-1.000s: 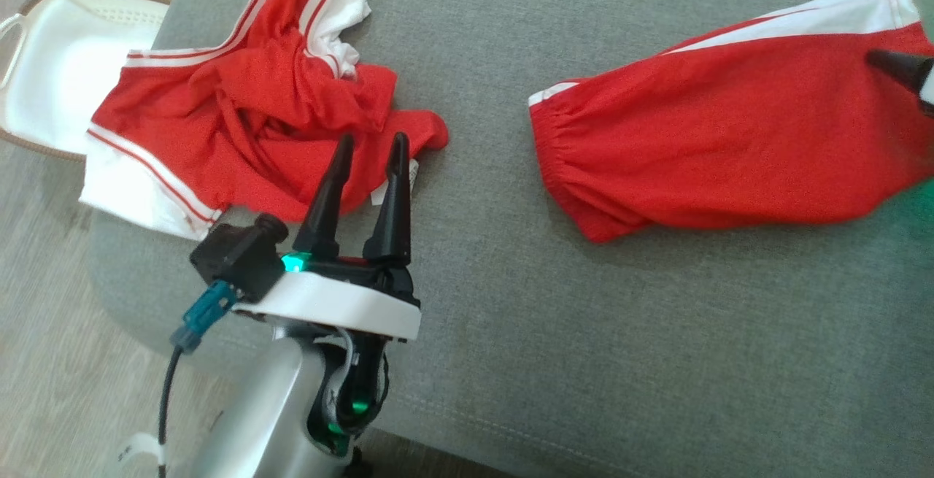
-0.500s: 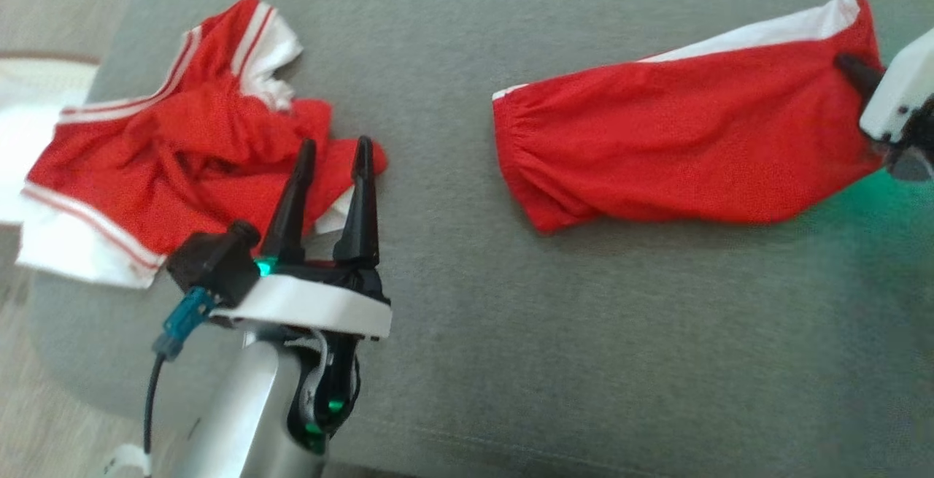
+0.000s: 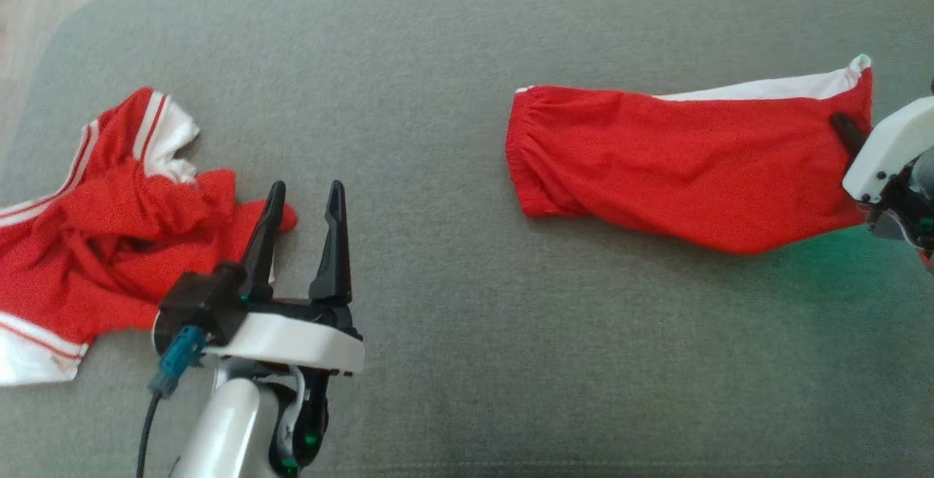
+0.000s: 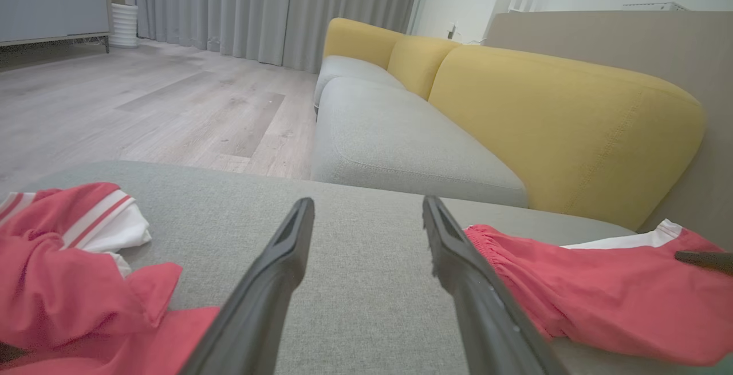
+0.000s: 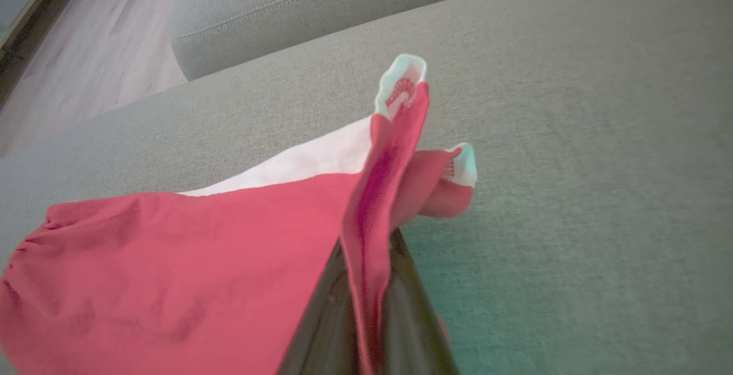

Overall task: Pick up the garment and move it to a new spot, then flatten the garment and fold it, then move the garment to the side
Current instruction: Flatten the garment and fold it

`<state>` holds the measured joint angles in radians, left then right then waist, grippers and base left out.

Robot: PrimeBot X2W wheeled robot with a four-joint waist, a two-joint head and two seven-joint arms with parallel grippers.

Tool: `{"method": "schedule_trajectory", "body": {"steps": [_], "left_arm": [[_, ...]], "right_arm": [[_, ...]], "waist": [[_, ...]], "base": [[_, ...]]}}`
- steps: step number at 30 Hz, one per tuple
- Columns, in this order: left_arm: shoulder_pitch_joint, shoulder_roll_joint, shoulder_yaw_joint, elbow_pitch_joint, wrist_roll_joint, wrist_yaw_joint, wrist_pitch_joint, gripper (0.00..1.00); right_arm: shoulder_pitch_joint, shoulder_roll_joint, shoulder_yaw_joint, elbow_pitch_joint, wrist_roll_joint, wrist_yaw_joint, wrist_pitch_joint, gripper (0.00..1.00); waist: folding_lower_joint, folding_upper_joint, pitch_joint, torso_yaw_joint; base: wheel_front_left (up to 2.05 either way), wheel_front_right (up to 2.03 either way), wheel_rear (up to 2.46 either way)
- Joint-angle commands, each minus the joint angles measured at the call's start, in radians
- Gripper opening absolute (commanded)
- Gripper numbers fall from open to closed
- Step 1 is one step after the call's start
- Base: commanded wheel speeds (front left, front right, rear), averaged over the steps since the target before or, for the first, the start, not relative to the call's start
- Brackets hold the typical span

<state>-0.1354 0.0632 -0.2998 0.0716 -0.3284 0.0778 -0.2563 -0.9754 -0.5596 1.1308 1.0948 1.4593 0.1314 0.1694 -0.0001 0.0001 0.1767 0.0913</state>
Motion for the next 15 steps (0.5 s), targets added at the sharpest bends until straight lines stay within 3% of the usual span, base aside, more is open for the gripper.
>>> {"method": "schedule_trajectory", "body": {"steps": [1, 8, 15], "left_arm": [[-0.015, 0.014, 0.048, -0.024, 0.015, -0.006, -0.005, 1.0], [-0.001, 0.004, 0.059, -0.001, 0.023, -0.019, -0.005, 1.0], [0.008, -0.008, 0.051, 0.028, 0.004, -0.027, -0.005, 1.0]], "right_arm": [[0.012, -0.009, 0.007, -0.004, -0.012, -0.001, -0.026, 0.0], [-0.038, 0.019, 0.03, -0.04, -0.051, -0.001, -0.075, 0.0], [-0.098, 0.151, 0.072, -0.055, -0.085, -0.001, -0.045, 0.0]], "waist": [[0.0001, -0.0001, -0.033, -0.033], [0.0001, -0.0001, -0.058, -0.023], [0.0001, -0.0001, -0.07, 0.042]], "base": [[0.0, 0.0, 0.0], [0.0, 0.0, 0.0], [0.0, 0.0, 0.0]]}}
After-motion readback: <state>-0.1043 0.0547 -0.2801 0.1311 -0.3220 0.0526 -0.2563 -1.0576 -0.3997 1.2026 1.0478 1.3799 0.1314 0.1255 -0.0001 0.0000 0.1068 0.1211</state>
